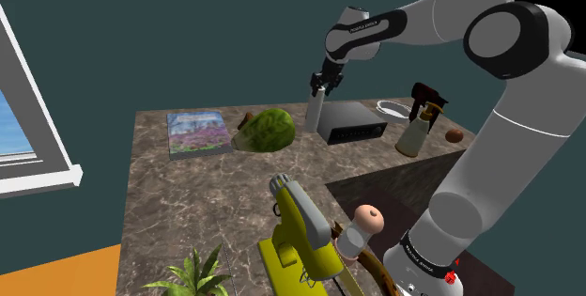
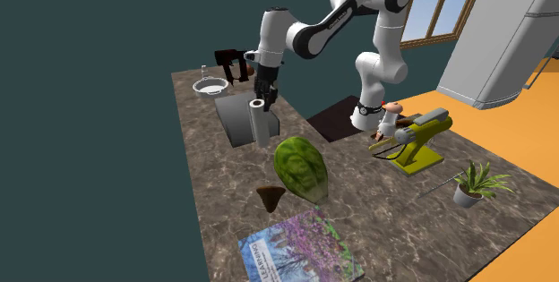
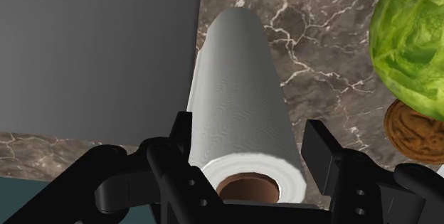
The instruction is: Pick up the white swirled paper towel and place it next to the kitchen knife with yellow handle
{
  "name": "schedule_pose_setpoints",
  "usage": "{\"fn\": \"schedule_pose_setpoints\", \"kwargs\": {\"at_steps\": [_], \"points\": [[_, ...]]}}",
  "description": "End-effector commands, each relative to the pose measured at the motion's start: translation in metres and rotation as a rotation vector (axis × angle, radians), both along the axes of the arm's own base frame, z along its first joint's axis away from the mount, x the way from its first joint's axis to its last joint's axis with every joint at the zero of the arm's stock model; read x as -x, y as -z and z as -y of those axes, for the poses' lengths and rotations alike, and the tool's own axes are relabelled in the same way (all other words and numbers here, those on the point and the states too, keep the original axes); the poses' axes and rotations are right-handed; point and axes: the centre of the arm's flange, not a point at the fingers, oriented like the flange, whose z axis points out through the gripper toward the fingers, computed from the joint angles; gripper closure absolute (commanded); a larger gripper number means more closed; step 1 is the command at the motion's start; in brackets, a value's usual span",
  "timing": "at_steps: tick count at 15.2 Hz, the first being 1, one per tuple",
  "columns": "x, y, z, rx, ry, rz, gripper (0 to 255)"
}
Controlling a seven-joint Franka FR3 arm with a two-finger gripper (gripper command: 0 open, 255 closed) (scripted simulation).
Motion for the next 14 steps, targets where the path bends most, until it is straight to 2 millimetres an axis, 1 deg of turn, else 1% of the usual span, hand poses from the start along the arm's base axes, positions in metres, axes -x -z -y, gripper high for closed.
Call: {"fn": "schedule_pose_setpoints", "kwargs": {"at_steps": [1, 14], "points": [[0.000, -0.010, 0.000, 0.000, 0.000, 0.000, 255], [0.000, -0.079, 0.000, 0.000, 0.000, 0.000, 255]]}}
